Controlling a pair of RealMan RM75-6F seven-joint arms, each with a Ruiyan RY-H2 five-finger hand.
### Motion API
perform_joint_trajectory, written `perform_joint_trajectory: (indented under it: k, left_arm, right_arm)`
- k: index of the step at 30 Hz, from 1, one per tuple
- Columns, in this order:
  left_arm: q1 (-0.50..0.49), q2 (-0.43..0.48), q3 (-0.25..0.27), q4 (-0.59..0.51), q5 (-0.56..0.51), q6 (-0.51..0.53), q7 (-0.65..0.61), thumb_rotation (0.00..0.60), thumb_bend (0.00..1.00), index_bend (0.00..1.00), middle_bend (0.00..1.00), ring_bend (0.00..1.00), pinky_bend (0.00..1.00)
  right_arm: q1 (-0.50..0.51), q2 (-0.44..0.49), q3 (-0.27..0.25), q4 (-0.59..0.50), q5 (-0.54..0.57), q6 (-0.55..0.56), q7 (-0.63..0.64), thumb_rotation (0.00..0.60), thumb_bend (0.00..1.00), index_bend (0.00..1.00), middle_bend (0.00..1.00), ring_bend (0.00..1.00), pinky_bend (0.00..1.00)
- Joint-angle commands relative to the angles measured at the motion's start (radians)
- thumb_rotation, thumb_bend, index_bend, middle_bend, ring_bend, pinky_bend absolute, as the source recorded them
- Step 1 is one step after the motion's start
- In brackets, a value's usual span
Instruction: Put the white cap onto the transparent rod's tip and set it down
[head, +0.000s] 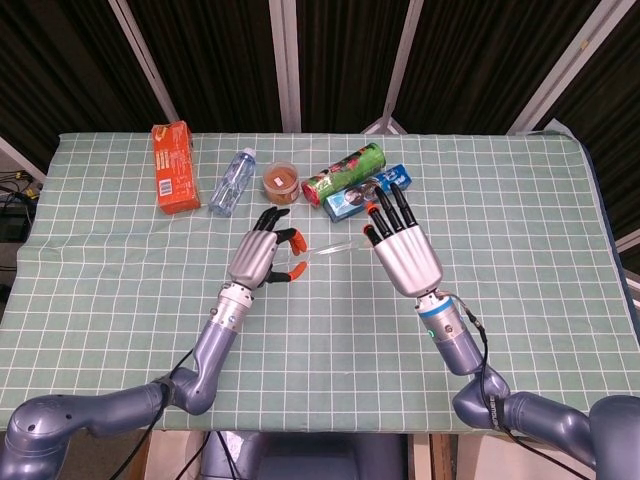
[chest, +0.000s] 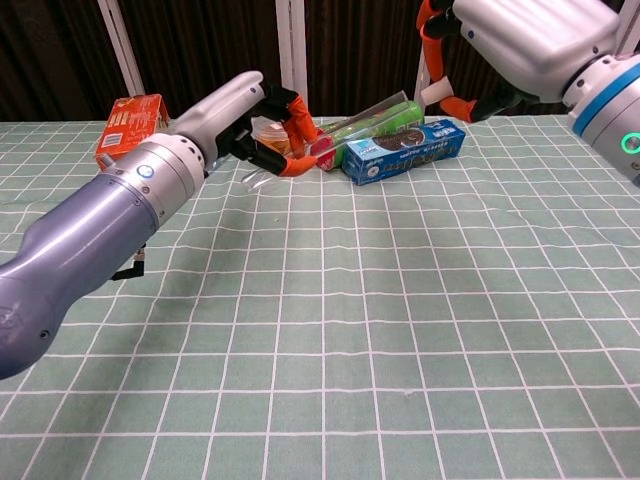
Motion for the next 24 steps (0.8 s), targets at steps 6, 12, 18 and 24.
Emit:
perform_joint_trajectory:
  k: [6, 12, 18, 24]
  left_arm:
    - [0.004, -0.014, 0.007, 0.039, 0.036, 0.03, -0.041, 0.6, 0.79, 0.57, 0.57, 0.11, 0.0]
    - [0.005, -0.018, 0.015, 0.061, 0.048, 0.031, -0.056, 0.6, 0.79, 0.57, 0.57, 0.11, 0.0]
    - [0.006, -0.025, 0.019, 0.082, 0.055, 0.032, -0.071, 0.6, 0.79, 0.56, 0.57, 0.11, 0.0]
    - [0.004, -0.034, 0.017, 0.093, 0.06, 0.034, -0.08, 0.6, 0.79, 0.56, 0.57, 0.11, 0.0]
  right_arm:
    - [-0.002, 0.001, 0.006, -0.012, 0.008, 0.0, 0.003, 0.6, 0.34, 0.61, 0.28, 0.08, 0.0]
    - [0.0, 0.002, 0.019, -0.024, 0.02, -0.001, 0.009, 0.6, 0.34, 0.61, 0.28, 0.08, 0.0]
    - [-0.001, 0.006, 0.031, -0.05, 0.042, -0.008, 0.029, 0.6, 0.34, 0.61, 0.28, 0.08, 0.0]
    - [0.0, 0.008, 0.035, -0.074, 0.05, -0.015, 0.039, 0.6, 0.34, 0.61, 0.28, 0.08, 0.0]
